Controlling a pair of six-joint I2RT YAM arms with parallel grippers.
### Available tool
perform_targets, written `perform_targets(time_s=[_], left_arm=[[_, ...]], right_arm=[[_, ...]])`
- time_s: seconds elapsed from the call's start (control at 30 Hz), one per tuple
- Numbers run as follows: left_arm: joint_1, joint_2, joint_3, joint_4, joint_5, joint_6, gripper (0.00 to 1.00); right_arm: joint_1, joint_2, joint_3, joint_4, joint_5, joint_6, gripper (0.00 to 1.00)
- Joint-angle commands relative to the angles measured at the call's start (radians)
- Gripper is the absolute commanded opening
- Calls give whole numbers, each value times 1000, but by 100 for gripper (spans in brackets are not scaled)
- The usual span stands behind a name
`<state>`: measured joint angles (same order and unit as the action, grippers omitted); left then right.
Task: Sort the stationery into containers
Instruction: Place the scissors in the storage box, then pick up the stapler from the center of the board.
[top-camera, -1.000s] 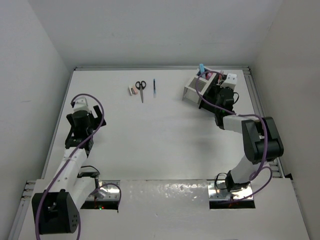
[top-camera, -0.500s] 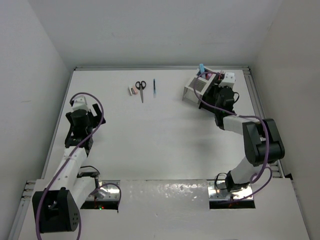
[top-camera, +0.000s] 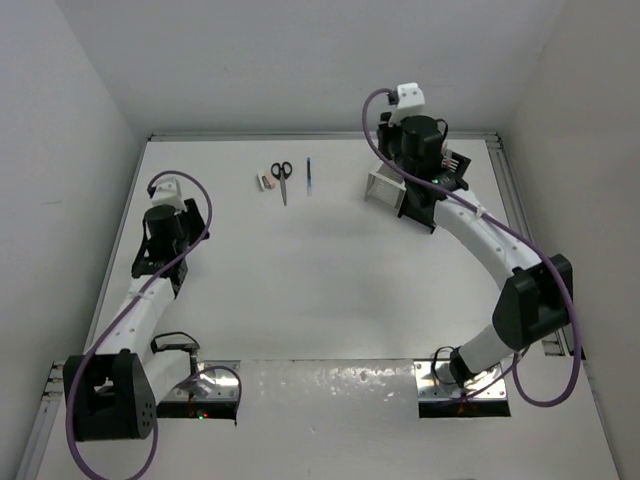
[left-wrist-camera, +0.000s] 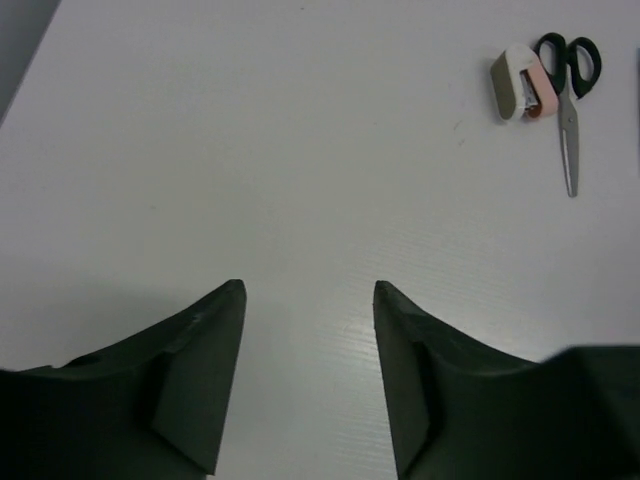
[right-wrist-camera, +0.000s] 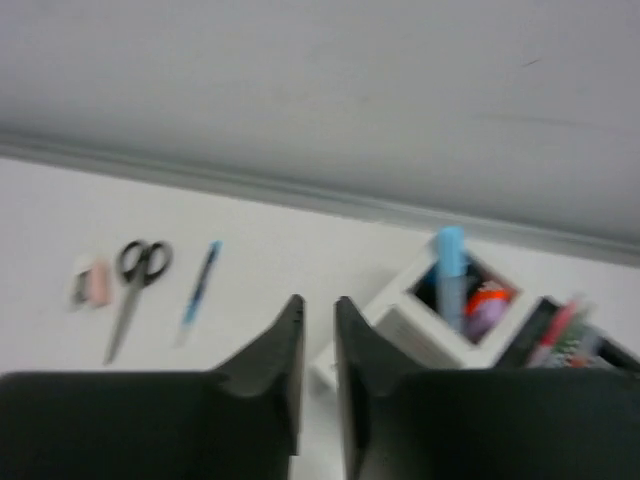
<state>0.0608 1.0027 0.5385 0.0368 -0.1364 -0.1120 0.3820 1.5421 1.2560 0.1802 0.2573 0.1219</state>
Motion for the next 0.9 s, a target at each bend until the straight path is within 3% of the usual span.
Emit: perform_targets(time_s=[0.0,0.1,0.17,0.27,0.3,0.33,0.43,0.57,0.63,0.73,0.87], left_arm=[[-13,43,103,29,84,18,49],[-38,172,222,-34,130,86,48],[-77,242,353,-110,159,107,55],[-117,413,519,-221,156,107,74],[-133,513,640,-253,141,91,79],[-147,560,703,-326,141,80,89],[-203,784,958,-473,84,42,100],[-246,1048,1233,-584,-37,-40,97],[-253,1177,1372,-595,-75,-40,85],[-273,1301,1503,-581,-170,-18,78],[-282,1334,1485,-528,-167,-51,84]], right_arm=[[41,81,82,-309,-85,107,24],[60,98,42,-228,-125,133,37],[63,110,33,-202,-142,143,42],[60,118,22,-190,-167,176,55],[52,122,14,-188,-182,180,63],[49,125,11,-162,-188,188,65],[34,148,11,-148,-207,206,67],[14,168,16,-136,-246,220,67],[3,168,5,-134,-253,220,65],[-5,159,-18,-133,-251,228,63],[-5,153,-41,-139,-272,234,63]])
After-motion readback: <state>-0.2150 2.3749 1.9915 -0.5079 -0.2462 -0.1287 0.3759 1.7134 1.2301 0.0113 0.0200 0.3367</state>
